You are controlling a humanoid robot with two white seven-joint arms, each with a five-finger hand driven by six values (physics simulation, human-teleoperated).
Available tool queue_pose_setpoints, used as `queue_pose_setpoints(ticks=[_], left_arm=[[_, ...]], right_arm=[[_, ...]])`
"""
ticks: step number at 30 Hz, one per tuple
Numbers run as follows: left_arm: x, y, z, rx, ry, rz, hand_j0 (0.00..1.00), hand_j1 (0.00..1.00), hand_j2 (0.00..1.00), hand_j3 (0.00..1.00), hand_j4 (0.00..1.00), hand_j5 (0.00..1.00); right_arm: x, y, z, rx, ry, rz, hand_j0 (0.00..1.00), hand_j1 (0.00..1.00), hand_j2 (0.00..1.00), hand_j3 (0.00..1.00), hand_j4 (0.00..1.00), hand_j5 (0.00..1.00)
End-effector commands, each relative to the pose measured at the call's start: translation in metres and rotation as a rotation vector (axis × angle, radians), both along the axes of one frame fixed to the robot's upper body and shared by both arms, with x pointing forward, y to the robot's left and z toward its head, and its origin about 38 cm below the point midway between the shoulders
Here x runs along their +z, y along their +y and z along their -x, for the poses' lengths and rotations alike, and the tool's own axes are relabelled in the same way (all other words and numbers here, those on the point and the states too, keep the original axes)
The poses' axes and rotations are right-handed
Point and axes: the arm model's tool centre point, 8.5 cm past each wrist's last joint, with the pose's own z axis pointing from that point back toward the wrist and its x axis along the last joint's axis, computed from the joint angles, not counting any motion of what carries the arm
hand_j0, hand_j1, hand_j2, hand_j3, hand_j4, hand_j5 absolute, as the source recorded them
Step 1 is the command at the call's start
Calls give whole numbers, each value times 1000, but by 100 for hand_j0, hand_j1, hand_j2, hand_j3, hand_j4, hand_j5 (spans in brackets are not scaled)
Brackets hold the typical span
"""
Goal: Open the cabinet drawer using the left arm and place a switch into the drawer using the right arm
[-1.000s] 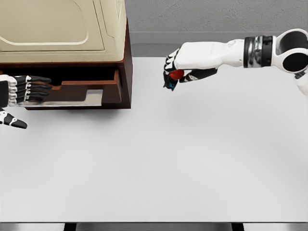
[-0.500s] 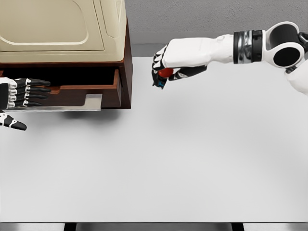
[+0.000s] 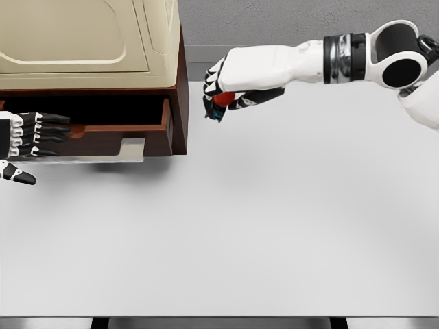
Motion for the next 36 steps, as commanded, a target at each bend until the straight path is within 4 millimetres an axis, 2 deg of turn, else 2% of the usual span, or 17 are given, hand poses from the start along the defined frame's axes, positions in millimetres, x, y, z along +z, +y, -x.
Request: queue_pose_setpoints(ticks=[1, 7, 9, 17, 32, 36], left_arm=[[-14, 2, 2, -5, 17, -63, 100, 100, 100, 100, 100, 100], [-12, 1, 1, -6, 12, -60, 100, 100, 100, 100, 100, 100], [-11, 1, 1, -3, 14, -48, 100, 100, 100, 100, 100, 100], [-4, 0, -1, -3, -2, -41, 100, 100, 100, 100, 100, 100], [6, -2, -3, -3, -20, -21, 100, 100, 100, 100, 100, 100], [7, -2, -3, -3, -22, -15, 100, 100, 100, 100, 100, 100]], right_arm=[[2, 3, 3, 11, 1, -7, 47, 47, 47, 47, 47, 47], [4, 11, 10, 44, -11, -3, 47, 47, 47, 47, 47, 47], [7, 21, 12, 67, -16, -2, 47, 47, 47, 47, 47, 47], [14, 29, 14, 86, -27, -12, 47, 47, 47, 47, 47, 47], [33, 64, 20, 157, -58, -34, 47, 47, 47, 47, 47, 47], [32, 69, 17, 157, -49, -39, 47, 47, 47, 47, 47, 47]])
